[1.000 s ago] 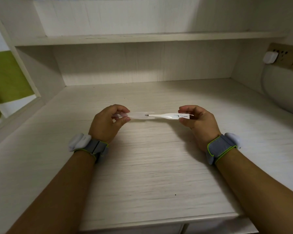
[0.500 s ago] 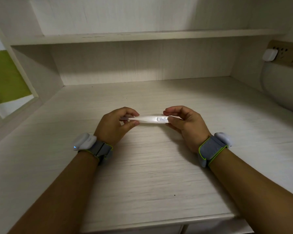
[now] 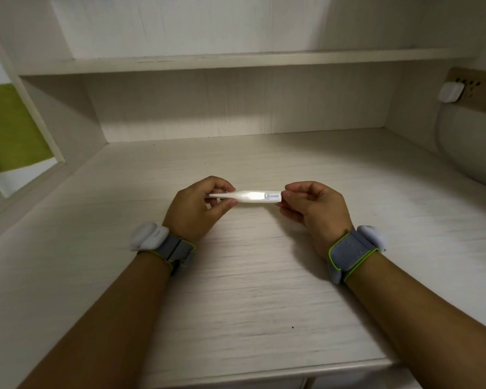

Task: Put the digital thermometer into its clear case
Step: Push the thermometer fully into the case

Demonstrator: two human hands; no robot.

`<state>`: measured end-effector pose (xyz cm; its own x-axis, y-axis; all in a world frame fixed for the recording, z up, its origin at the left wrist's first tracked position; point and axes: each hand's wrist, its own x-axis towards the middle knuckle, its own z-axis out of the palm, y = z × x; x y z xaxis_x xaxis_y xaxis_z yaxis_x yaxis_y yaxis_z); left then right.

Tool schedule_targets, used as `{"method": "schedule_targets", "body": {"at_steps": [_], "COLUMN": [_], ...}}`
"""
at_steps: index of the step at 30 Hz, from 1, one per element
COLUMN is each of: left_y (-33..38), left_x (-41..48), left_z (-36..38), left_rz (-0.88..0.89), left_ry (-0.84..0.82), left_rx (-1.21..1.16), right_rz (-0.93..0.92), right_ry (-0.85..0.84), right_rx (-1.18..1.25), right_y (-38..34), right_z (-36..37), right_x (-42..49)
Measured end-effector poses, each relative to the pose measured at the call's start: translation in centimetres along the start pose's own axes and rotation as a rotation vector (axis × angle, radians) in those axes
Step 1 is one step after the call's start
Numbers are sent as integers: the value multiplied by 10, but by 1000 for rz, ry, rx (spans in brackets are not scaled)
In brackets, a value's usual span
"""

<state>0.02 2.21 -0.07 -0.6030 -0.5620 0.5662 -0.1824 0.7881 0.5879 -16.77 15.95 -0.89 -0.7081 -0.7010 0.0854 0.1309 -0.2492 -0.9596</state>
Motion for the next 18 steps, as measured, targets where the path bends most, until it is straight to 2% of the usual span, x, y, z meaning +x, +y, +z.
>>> {"method": "schedule_targets", "body": {"at_steps": [7,10,18], "left_y": [0,0,1], "left_x": [2,1,3], "left_z": [8,10,7], "left_rz": [-74,-90,-212], "left_ry": [56,44,33], "left_rx": [-7,28,-88], "right_rz": [-75,-61,-135], "right_ry": [-53,-94,-138], "right_rx": [-85,-195,-161], "right_y": [-1,1,-5], "right_z": [6,7,7], "right_x": [-3,-5,-8]}}
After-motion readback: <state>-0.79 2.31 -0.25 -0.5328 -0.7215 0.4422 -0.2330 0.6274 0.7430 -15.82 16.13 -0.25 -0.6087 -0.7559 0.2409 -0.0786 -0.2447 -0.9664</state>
